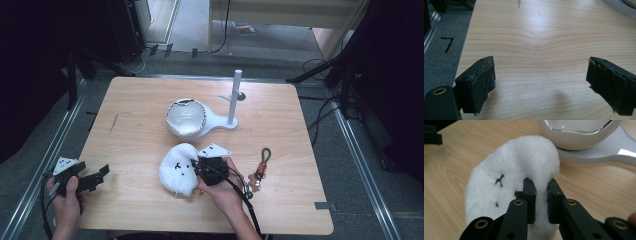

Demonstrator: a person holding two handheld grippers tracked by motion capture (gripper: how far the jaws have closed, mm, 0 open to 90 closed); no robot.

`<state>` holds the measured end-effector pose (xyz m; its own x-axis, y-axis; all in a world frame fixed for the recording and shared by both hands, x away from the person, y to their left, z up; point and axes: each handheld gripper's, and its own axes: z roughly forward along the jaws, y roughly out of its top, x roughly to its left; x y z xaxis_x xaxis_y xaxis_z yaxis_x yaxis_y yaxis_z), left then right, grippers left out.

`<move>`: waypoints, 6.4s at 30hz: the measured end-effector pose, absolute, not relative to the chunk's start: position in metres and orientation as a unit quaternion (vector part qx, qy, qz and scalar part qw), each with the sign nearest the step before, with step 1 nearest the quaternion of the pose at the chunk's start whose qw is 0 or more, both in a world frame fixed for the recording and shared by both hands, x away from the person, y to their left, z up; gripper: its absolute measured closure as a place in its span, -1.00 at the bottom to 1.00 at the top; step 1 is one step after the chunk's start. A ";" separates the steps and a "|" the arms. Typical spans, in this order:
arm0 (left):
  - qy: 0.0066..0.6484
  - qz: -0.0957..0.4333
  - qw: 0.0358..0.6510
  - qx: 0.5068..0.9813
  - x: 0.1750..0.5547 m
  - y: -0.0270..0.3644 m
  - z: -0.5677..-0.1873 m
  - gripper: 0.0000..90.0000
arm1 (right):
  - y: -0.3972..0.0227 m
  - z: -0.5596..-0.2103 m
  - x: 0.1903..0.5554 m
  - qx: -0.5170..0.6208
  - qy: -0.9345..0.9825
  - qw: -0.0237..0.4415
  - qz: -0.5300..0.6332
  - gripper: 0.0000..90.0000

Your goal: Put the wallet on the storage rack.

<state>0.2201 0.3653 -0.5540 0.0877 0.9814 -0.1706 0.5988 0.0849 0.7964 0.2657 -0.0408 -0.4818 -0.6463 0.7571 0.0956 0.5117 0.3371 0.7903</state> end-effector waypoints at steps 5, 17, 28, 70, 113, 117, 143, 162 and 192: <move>0.629 0.248 0.385 0.629 0.220 0.365 -0.554 -0.79 | -0.044 -0.471 0.264 0.393 0.797 0.159 0.430 0.82; 0.629 0.245 0.386 0.628 0.221 0.366 -0.554 -0.79 | -0.054 -0.444 0.270 0.406 0.763 0.199 0.462 0.82; 0.629 0.245 0.387 0.628 0.221 0.366 -0.554 -0.79 | -0.047 -0.430 0.286 0.394 0.758 0.242 0.460 0.81; 0.632 0.241 0.391 0.625 0.221 0.368 -0.554 -0.79 | -0.018 -0.422 0.351 0.384 0.732 0.387 0.408 0.78; 0.636 0.236 0.388 0.625 0.221 0.368 -0.555 -0.79 | -0.018 -0.438 0.377 0.418 0.735 0.238 0.478 0.13; 0.636 0.235 0.389 0.624 0.221 0.368 -0.555 -0.79 | -0.018 -0.441 0.379 0.420 0.737 0.229 0.477 -0.05; 0.636 0.234 0.389 0.625 0.222 0.368 -0.555 -0.79 | -0.014 -0.459 0.380 0.400 0.766 0.248 0.437 0.72; 0.636 0.234 0.392 0.622 0.222 0.369 -0.555 -0.79 | -0.009 -0.482 0.386 0.387 0.785 0.245 0.418 0.07; 0.635 0.234 0.389 0.625 0.222 0.368 -0.555 -0.79 | -0.027 -0.468 0.372 0.406 0.762 0.238 0.445 0.02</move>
<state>0.2216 0.3685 -0.5547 0.0836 0.9758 -0.2021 0.6126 0.1097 0.7828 0.3720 -0.0268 -0.4684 -0.5575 0.8302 -0.0005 0.4068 0.2737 0.8715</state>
